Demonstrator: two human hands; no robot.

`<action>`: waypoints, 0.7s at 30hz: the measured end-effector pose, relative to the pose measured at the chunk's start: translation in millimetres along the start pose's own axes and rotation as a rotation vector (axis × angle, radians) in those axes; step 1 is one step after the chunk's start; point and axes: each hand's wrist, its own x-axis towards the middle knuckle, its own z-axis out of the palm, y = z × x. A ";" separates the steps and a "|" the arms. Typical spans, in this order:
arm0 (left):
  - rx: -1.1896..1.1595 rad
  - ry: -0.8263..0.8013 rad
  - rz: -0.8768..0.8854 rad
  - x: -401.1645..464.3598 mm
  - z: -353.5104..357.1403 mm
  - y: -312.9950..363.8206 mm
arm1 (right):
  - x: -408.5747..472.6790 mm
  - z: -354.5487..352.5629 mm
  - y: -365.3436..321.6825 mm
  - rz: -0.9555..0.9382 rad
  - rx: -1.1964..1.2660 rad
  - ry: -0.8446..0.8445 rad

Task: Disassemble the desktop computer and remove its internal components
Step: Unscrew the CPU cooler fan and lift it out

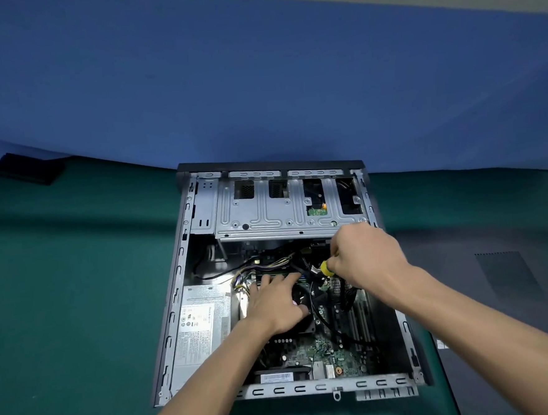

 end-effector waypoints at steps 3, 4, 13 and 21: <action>0.076 0.046 0.082 0.4 3.1 4.8 | -0.2 1.8 -10.3 -0.070 -0.052 0.003; 0.054 0.048 0.095 0.9 3.2 5.9 | -1.3 1.6 -12.4 -0.087 -0.064 0.006; -0.497 -0.102 -0.227 32.4 -12.9 25.5 | -11.0 -10.3 5.9 -0.075 -0.018 0.064; -0.632 -0.140 -0.300 35.3 -14.7 29.6 | -18.8 -16.5 20.6 0.024 0.067 0.051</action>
